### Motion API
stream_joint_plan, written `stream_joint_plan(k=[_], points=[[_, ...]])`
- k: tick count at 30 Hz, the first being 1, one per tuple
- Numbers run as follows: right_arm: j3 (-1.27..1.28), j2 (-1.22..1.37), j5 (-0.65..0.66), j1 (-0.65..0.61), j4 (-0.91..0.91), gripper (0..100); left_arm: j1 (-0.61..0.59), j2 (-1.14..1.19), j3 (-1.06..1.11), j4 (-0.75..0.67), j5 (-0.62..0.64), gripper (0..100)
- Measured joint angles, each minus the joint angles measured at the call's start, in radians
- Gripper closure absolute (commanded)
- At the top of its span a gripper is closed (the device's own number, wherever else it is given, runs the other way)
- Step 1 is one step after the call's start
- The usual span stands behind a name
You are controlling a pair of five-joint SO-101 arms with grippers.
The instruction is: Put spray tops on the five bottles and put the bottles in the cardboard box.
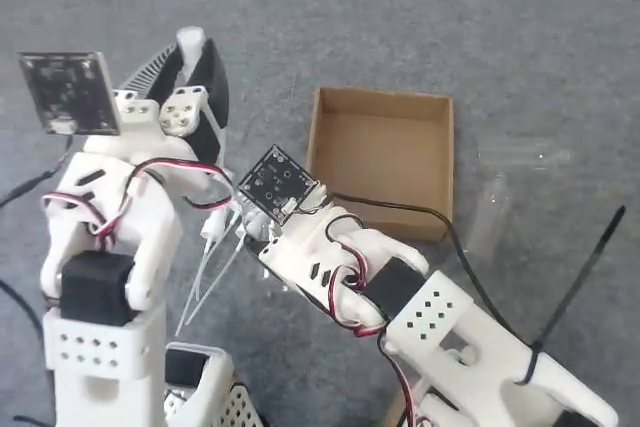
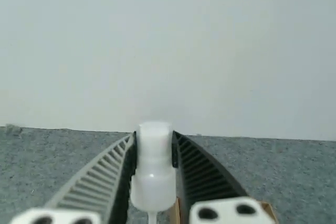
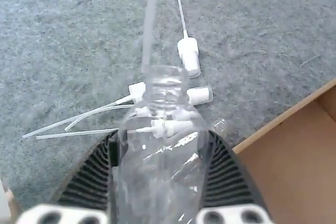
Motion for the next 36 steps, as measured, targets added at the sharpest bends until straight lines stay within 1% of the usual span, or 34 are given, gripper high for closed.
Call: stream_joint_plan(k=[11, 17, 20, 22, 26, 29, 33, 36], points=[[0.0, 0.0, 0.0, 0.0, 0.0, 99.3, 0.005, 0.0, 0.046, 0.0, 0.0, 99], [0.0, 0.0, 0.0, 0.0, -0.023, 99.3, 0.005, 0.0, 0.046, 0.107, 0.025, 99], [0.009, 0.0, 0.002, 0.0, -0.098, 99.3, 0.023, 0.0, 0.046, 0.143, 0.028, 99], [0.055, 0.0, 0.003, 0.0, -0.181, 99.3, 0.04, 0.0, 0.046, 0.152, 0.025, 99], [0.176, 0.0, 0.0, 0.0, -0.402, 99.3, 0.064, 0.0, 0.046, 0.184, 0.025, 99], [0.247, 0.0, 0.0, 0.0, -0.546, 99.3, 0.061, 0.0, 0.046, 0.232, 0.025, 99], [0.267, 0.0, 0.003, 0.0, -0.603, 99.3, 0.061, 0.0, 0.046, 0.301, 0.025, 99], [0.267, 0.0, 0.003, 0.0, -0.612, 99.3, 0.061, 0.0, 0.046, 0.316, 0.025, 99]])
